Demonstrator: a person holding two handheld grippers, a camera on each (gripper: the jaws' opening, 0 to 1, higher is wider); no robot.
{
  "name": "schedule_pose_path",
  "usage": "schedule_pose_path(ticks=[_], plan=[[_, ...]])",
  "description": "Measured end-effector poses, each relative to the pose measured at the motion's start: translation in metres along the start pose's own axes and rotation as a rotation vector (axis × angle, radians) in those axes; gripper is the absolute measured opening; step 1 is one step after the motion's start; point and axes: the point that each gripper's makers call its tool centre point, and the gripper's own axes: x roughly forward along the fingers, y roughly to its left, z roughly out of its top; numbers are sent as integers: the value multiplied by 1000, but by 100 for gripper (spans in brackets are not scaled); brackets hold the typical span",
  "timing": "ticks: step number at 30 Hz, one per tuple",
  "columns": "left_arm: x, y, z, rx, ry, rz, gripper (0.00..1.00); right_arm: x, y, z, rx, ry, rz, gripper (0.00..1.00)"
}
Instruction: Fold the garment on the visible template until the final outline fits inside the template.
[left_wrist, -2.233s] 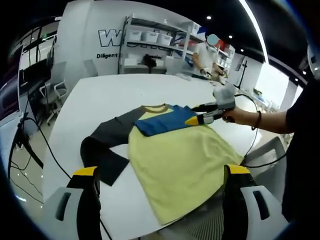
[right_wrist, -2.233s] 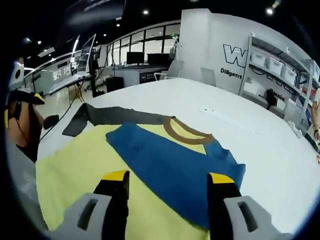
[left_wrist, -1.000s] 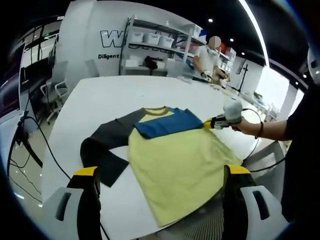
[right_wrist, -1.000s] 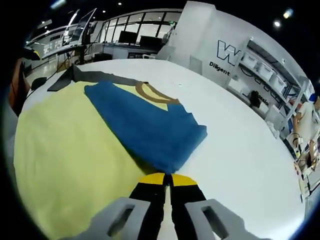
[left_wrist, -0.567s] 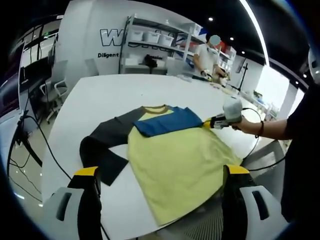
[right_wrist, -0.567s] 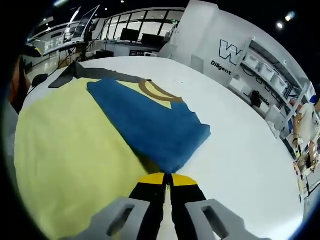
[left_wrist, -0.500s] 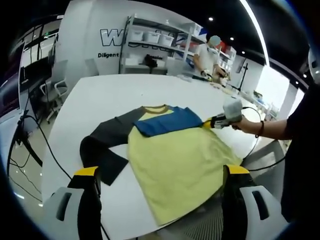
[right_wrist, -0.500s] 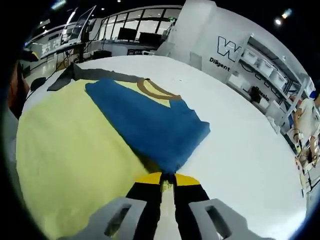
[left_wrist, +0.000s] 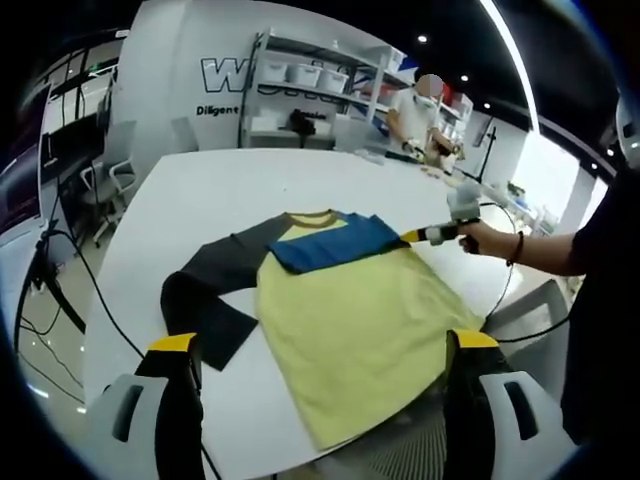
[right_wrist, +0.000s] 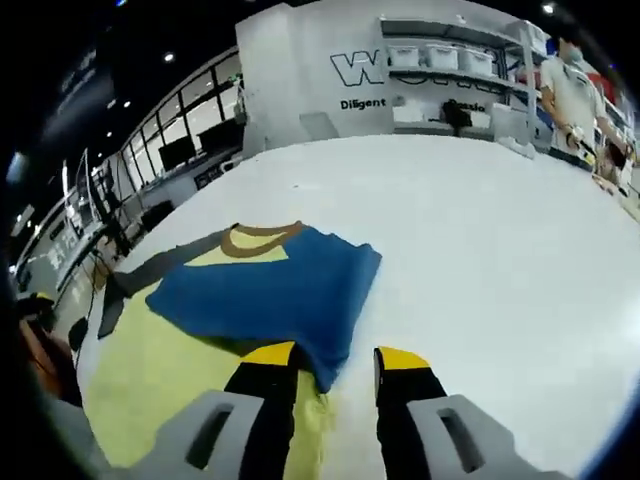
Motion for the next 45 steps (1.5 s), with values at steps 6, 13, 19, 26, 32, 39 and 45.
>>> schedule_pose_path(ticks=[6,13,19,26,32,39,45], plan=[[-4,3,1,-9,-11,7,98,-18,19,2,-135,31,30,24],[-1,1,1,0,-1,8,97,-15,10,-16,-233,81,-7,14],[-1,-5,3,9,-2,-6,97,-4,-7,-25,-250,137,-62,11],[-3,-4,1,2,-3,2,96,-5,-8,-37,-311,151,-57,13],[-2,-5,-1,12,9,4,96,-10,-9,-33,-296,128,-67,7],[-4,-3,-1,10,7,8,95,0,-6,-24,-291,101,-51,0],[-4,-2,-3,15,17,11,94,1,-6,-25,-175,110,-29,0]])
